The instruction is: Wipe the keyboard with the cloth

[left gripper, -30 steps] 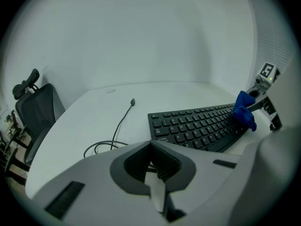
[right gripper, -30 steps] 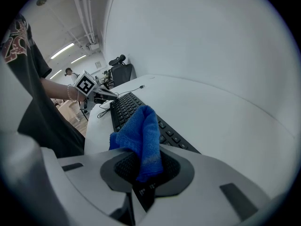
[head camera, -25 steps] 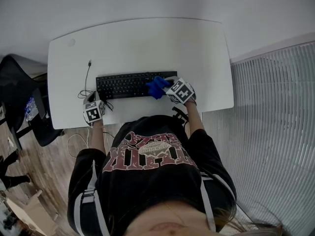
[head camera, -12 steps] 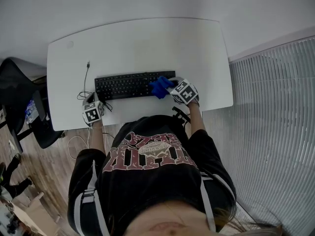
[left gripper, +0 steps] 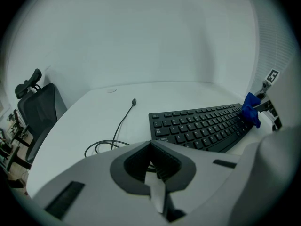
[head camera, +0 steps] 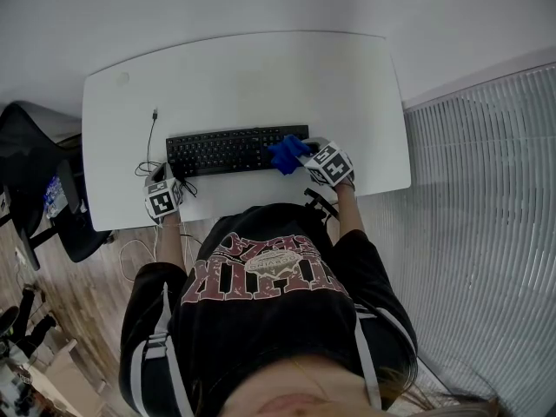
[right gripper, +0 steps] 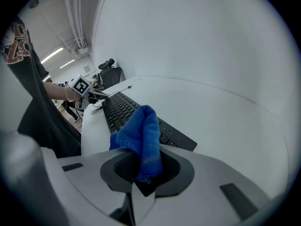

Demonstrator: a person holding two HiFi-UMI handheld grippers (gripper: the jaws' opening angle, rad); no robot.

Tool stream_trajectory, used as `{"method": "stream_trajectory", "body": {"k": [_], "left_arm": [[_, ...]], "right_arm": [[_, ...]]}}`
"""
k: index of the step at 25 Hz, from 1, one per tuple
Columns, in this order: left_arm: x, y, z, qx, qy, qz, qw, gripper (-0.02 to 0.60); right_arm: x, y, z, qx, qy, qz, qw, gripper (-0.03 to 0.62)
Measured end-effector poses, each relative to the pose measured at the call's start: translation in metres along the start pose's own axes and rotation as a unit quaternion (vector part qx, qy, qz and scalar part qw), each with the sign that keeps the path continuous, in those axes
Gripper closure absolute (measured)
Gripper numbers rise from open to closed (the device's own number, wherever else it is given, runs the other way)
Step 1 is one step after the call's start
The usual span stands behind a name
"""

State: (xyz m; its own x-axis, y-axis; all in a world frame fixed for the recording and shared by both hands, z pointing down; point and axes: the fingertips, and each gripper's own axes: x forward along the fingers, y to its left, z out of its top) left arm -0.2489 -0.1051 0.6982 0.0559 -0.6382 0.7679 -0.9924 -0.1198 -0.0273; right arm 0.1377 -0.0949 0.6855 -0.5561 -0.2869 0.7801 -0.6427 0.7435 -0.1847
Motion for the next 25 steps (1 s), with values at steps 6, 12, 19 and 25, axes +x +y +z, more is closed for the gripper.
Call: {"method": "stream_trajectory", "body": {"k": [6, 12, 19, 25], "left_arm": [[-0.001, 0.001, 0.001, -0.001, 0.001, 0.001, 1.0, 0.549], [-0.003, -0.003, 0.003, -0.003, 0.001, 0.004, 1.0, 0.549], [0.0, -0.001, -0.001, -0.005, 0.0, 0.006, 1.0, 0.549], [0.002, 0.002, -0.004, -0.01, -0.002, 0.008, 0.9999, 0.549]], "right_arm": [[-0.013, -0.011, -0.011, 0.015, 0.002, -0.017, 1.0, 0.53], [-0.03, -0.027, -0.026, 0.038, -0.003, -0.036, 0.999, 0.53], [-0.035, -0.036, -0.04, 0.062, -0.009, -0.051, 0.997, 0.53], [-0.038, -0.045, -0.052, 0.086, -0.013, -0.062, 0.994, 0.53]]}}
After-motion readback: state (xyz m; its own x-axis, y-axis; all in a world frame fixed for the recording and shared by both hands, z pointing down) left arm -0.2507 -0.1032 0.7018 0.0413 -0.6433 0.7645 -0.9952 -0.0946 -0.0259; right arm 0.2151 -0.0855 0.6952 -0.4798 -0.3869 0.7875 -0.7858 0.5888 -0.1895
